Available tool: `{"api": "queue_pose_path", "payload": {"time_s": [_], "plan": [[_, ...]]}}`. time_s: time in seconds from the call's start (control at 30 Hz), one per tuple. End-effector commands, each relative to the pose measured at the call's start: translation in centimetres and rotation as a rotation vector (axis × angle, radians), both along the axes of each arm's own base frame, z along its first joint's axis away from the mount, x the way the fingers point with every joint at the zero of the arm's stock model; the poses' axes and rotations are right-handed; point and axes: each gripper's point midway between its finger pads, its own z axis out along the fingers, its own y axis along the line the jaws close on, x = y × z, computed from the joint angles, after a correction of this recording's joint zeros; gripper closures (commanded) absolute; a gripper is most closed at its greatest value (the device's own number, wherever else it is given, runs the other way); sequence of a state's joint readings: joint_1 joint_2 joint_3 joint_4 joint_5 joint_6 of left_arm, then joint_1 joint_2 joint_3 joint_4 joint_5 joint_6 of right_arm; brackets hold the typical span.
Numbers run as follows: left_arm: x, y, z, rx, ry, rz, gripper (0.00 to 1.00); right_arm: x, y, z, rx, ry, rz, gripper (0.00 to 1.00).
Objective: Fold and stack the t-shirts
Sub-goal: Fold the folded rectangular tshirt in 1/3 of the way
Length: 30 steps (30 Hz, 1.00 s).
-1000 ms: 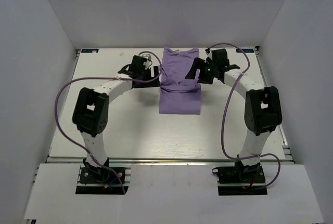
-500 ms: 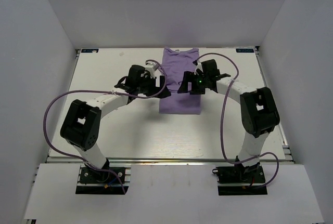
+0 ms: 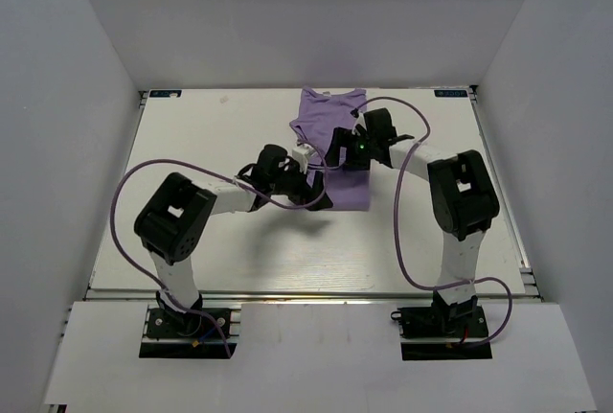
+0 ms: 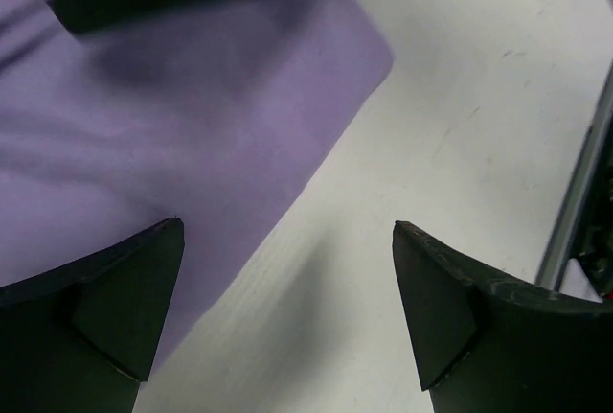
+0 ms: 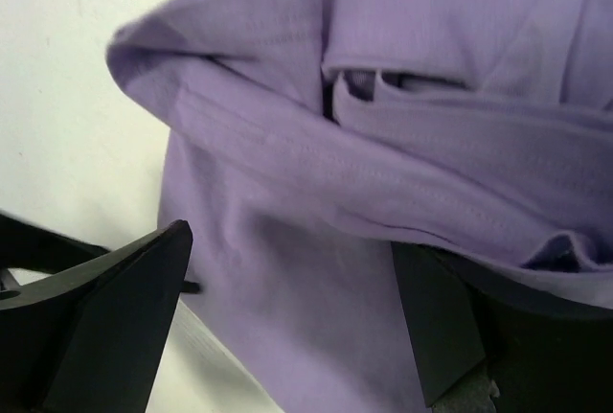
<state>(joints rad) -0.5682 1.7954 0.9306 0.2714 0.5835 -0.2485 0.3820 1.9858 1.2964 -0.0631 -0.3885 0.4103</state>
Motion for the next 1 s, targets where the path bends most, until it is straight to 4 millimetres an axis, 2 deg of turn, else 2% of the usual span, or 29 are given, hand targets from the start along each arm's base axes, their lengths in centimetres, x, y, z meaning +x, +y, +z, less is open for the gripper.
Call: {"api": "queue_pose_path", "payload": {"time_s": [0.0,0.13,0.17,0.2,0.27,0.3,0.4,0.43,0.5,0.53,0.67,0.7,0.73,0.8,0.83,0.9,0.93,0.97], "plan": [[-0.1,-0.2,-2.1,0.037,-0.005,-0.018,0.01,2.9,1.1,2.6,0.053,-0.107,-0.015,0.1],[-0.5,0.1,-4.5,0.093,0.038,-0.011,0.01,4.2,1.6,3.0,0.057,-0.129,-0.02,0.1],[-0.6,0.2,-4.7,0.101,0.05,-0.011,0.01,4.6,1.6,2.8,0.056,-0.13,-0.024,0.1],[-0.5,0.3,-4.8,0.105,0.047,-0.004,0.01,5.3,2.0,3.6,0.068,-0.148,-0.028,0.1],[-0.8,0.5,-5.2,0.111,0.056,-0.004,0.01,6.1,1.8,3.0,0.057,-0.153,-0.048,0.1],[-1.2,0.8,-5.6,0.122,0.072,-0.005,0.01,7.1,2.0,4.0,0.071,-0.19,-0.056,0.1],[-1.4,1.0,-5.7,0.128,0.071,0.002,0.01,9.0,1.7,3.8,0.034,-0.216,-0.103,0.1],[-1.4,1.3,-5.6,0.133,0.066,0.011,0.01,10.0,1.8,5.1,0.037,-0.248,-0.111,0.1],[-1.5,1.3,-5.2,0.13,0.063,0.011,0.01,11.0,1.8,5.5,0.027,-0.254,-0.117,0.1],[-1.5,1.3,-5.2,0.13,0.062,0.011,0.01,11.3,2.1,6.9,0.028,-0.275,-0.104,0.1],[-0.6,0.9,-2.6,0.102,0.01,0.022,0.01,11.1,1.5,9.7,0.007,-0.324,-0.103,0.1],[0.1,0.6,-1.1,0.086,-0.027,0.035,0.01,10.9,1.2,11.1,0.008,-0.349,-0.105,0.1],[0.6,0.6,-0.3,0.081,-0.035,0.052,0.01,10.5,0.7,10.7,-0.011,-0.342,-0.116,0.1],[0.9,0.8,0.9,0.086,-0.033,0.084,0.01,9.2,-0.6,11.7,-0.028,-0.355,-0.137,0.1],[1.4,0.9,2.4,0.077,-0.054,0.109,0.01,8.7,-1.2,11.6,-0.042,-0.346,-0.149,0.1],[1.2,1.5,3.0,0.097,-0.053,0.133,0.01,6.6,-2.4,11.9,-0.056,-0.342,-0.155,0.1],[1.3,2.0,3.2,0.104,-0.066,0.156,0.01,6.1,-3.0,11.8,-0.071,-0.334,-0.173,0.1],[1.1,2.4,3.4,0.111,-0.057,0.177,0.01,5.5,-4.0,12.5,-0.082,-0.338,-0.198,0.1]]}}
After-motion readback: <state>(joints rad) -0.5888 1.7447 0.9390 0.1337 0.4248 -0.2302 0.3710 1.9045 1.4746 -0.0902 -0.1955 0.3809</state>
